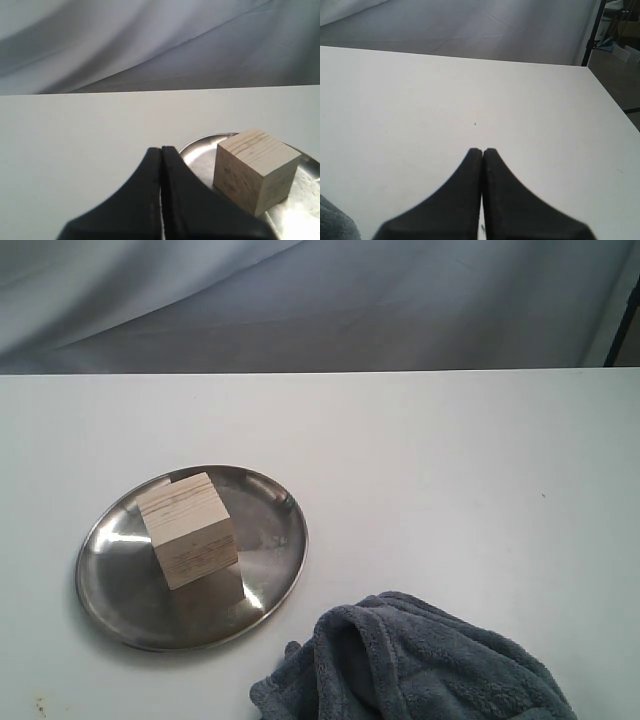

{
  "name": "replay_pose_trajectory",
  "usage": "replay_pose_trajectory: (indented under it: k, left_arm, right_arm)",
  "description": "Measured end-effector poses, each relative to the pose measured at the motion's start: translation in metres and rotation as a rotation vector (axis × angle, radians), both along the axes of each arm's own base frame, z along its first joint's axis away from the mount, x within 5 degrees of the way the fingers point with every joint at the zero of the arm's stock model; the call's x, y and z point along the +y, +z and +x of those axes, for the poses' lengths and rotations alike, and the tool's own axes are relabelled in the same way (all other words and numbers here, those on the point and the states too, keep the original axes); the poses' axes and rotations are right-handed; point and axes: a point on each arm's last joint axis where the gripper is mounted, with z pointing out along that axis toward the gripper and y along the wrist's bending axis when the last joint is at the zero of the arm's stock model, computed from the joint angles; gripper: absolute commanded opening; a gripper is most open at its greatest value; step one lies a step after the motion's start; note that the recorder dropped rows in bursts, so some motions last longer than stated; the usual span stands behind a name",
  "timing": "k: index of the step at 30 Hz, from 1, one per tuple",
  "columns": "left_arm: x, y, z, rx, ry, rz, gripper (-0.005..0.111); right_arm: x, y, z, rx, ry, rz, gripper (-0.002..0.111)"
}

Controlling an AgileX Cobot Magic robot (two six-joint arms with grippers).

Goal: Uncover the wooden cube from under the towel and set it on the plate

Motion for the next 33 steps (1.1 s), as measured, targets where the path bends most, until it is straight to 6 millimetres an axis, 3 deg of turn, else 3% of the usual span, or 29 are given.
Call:
replay_pose_trajectory:
  k: [16,23,33]
  left_arm:
    - [0.004,-0.001,0.0,0.014,0.077,0.001,0.0]
    - [0.004,-0.03,0.003,0.092,0.077,0.006,0.0]
    - [0.004,-0.03,0.003,0.076,0.076,0.006,0.0]
  right_arm:
    - [0.0,0.0,0.0,0.0,0.0,0.0,0.0]
    - [0.0,0.0,0.0,0.0,0.0,0.0,0.0]
    - [0.0,0.0,0.0,0.0,0.0,0.0,0.0]
